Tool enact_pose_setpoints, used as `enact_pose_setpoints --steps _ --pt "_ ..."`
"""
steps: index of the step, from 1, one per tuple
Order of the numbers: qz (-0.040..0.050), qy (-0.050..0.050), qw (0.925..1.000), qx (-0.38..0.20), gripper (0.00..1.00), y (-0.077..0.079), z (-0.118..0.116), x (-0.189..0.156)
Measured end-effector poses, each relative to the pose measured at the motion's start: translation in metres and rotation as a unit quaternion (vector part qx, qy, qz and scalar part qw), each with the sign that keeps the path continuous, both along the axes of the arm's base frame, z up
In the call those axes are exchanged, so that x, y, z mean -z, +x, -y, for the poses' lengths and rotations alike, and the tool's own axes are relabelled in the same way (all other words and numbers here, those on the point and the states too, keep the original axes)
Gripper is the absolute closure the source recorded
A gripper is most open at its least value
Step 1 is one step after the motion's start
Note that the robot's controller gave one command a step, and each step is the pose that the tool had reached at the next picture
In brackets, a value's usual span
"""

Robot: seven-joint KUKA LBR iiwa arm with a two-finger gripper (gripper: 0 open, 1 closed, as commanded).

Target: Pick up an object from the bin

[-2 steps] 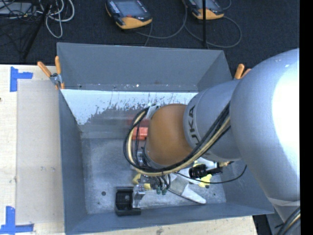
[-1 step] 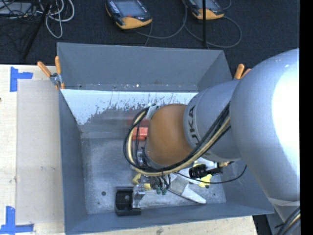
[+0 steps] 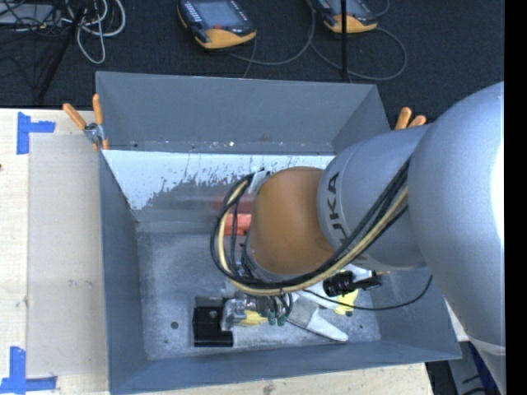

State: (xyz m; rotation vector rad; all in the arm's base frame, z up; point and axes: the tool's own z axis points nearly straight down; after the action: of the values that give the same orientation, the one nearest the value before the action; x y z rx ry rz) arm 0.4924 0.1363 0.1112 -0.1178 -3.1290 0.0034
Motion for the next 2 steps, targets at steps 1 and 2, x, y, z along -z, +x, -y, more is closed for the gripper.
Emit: enact_pose_setpoints --steps 1,2 --pt "0.0047 0.001 1.0 -0.002 1.0 0.002 0.0 -0.047" --pt "0.0053 0.001 0.9999 -0.015 1.0 0.002 -0.001 -0.064"
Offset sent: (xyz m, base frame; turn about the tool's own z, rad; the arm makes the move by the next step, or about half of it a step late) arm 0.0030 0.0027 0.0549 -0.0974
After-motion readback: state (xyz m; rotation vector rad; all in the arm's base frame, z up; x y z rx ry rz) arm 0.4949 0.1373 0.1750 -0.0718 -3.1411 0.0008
